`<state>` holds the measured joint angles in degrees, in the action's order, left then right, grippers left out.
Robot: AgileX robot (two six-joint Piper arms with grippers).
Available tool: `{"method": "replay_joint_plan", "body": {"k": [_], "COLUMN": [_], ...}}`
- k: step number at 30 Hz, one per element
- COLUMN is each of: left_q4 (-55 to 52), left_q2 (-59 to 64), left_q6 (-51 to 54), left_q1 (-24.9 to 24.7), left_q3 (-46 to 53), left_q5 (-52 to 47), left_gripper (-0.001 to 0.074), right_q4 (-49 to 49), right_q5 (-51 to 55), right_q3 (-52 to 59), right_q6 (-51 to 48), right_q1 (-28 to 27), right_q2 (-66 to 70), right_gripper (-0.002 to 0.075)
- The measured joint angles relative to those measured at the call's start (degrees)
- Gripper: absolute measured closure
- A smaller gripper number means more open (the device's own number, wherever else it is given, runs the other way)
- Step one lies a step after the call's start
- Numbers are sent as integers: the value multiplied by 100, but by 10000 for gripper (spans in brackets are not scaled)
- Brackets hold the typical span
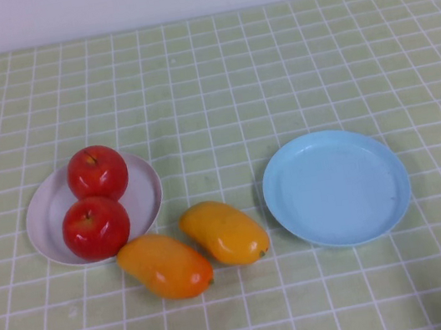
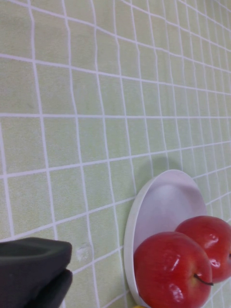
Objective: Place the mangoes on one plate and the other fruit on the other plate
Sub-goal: Put another type of fruit in the right plate
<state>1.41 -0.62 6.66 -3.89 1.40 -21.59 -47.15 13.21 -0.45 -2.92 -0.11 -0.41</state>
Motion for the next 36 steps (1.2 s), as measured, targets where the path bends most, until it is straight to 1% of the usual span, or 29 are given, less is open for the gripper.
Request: {"method": "replay_joint_plan", "body": {"k": [4, 9, 12, 15, 18, 20, 22, 23, 26, 27, 30, 32, 34, 36], "left_q4": [0, 0, 0, 0, 0, 0, 0, 0, 0, 0, 0, 0, 0, 0], "left_q2": [0, 0, 0, 0, 0, 0, 0, 0, 0, 0, 0, 0, 0, 0], "left_q6": [0, 0, 0, 0, 0, 0, 0, 0, 0, 0, 0, 0, 0, 0], "left_q1": [0, 0, 0, 0, 0, 0, 0, 0, 0, 0, 0, 0, 0, 0], "left_q3": [0, 0, 0, 0, 0, 0, 0, 0, 0, 0, 0, 0, 0, 0], "left_q5": [0, 0, 0, 0, 0, 0, 0, 0, 0, 0, 0, 0, 0, 0], "left_gripper": [731, 731, 731, 731, 731, 731, 731, 731, 731, 731, 731, 731, 731, 731], "right_q4": [198, 997, 1454, 1682, 1773, 1872, 2073, 2187, 2442, 2496, 2708, 2915, 3155, 3336], "right_q5": [1098, 2774, 3507, 3893, 3984, 3999, 3999, 3986, 3835, 3728, 3584, 3574, 3625, 3697], "right_q3": [-783, -2097, -2663, -3144, -3423, -3587, -3782, -3904, -4304, -4517, -5114, -5551, -6018, -6541], "right_q6": [0, -10, -187, -574, -912, -994, -1007, -1007, -1007, -1007, -1007, -1019, -1045, -1179], "right_q1": [0, 0, 0, 0, 0, 118, 415, 652, 1450, 1799, 2543, 2943, 3312, 3589], "right_q2": [710, 2156, 2963, 3669, 4210, 4584, 5032, 5264, 5863, 6145, 6877, 7450, 7972, 8529], "right_gripper": [741, 742, 742, 742, 742, 742, 741, 741, 741, 740, 711, 667, 599, 493]}}
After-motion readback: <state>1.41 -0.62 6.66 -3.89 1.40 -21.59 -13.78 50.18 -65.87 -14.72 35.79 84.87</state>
